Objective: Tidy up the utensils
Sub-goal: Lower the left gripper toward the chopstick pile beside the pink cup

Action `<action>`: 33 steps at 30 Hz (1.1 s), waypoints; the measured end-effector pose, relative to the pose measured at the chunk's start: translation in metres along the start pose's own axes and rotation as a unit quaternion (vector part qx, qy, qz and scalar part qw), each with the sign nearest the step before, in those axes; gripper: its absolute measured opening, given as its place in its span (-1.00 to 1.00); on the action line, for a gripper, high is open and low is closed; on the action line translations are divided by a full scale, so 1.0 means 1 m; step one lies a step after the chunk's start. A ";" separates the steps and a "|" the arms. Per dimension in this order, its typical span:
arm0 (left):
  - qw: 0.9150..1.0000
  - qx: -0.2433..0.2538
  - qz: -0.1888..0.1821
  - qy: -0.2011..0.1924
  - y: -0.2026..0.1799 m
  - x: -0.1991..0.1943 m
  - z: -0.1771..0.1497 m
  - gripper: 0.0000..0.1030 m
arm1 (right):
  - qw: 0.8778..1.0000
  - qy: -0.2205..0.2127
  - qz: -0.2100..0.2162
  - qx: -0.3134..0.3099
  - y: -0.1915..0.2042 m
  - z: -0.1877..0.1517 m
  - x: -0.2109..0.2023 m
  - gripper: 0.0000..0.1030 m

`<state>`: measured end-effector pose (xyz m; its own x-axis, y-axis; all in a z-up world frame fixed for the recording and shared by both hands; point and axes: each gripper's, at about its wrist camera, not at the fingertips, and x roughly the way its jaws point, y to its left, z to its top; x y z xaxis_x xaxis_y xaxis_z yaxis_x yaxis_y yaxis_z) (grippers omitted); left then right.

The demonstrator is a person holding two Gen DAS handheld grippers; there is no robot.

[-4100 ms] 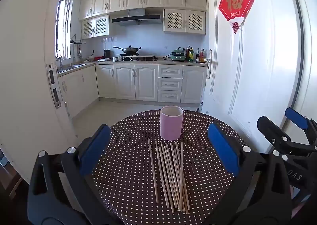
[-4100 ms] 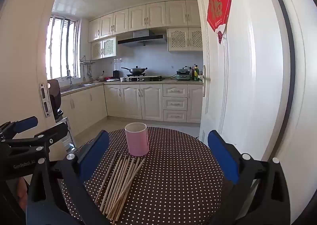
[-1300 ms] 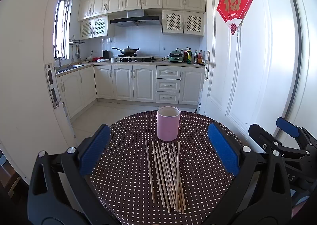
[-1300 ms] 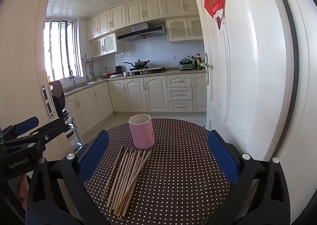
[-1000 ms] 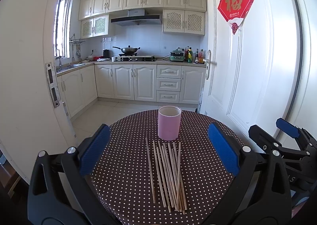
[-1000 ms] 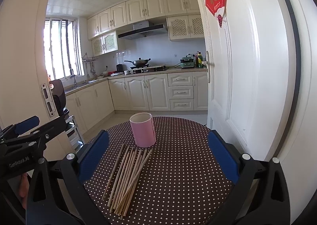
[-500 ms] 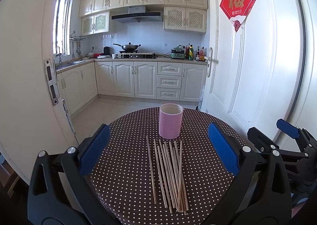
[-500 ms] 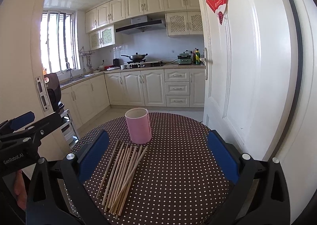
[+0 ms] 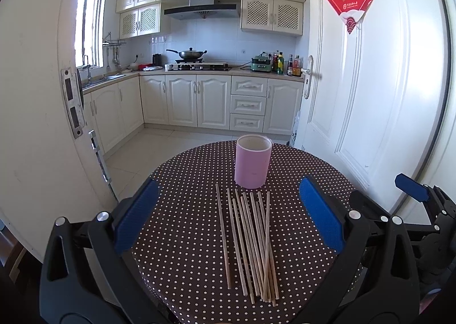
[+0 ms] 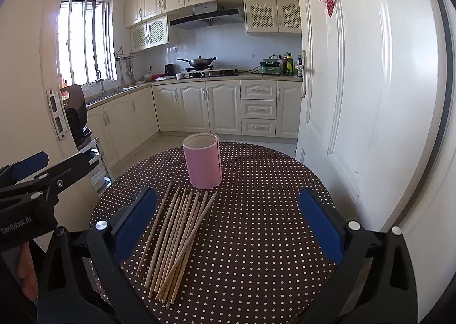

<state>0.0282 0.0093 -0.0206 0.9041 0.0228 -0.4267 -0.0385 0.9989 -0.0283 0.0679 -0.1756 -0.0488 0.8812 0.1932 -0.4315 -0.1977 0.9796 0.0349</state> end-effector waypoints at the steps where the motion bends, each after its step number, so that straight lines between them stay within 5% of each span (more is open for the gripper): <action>1: 1.000 -0.001 0.002 0.003 0.001 0.002 0.000 0.88 | 1.000 0.006 0.001 0.001 0.000 -0.001 0.003 0.87; 16: 0.995 -0.018 0.044 0.085 0.027 0.044 -0.022 0.88 | 0.996 0.087 0.016 0.011 0.005 -0.011 0.043 0.87; 33: 0.982 -0.036 0.044 0.182 0.044 0.104 -0.048 0.88 | 0.979 0.184 0.041 0.079 -0.005 -0.025 0.094 0.86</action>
<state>0.0997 0.0535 -0.1098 0.6844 0.0797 -0.7247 -0.1515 0.9878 -0.0345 0.1413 -0.1636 -0.1125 0.6451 0.2681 -0.7155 -0.1669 0.9633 0.2104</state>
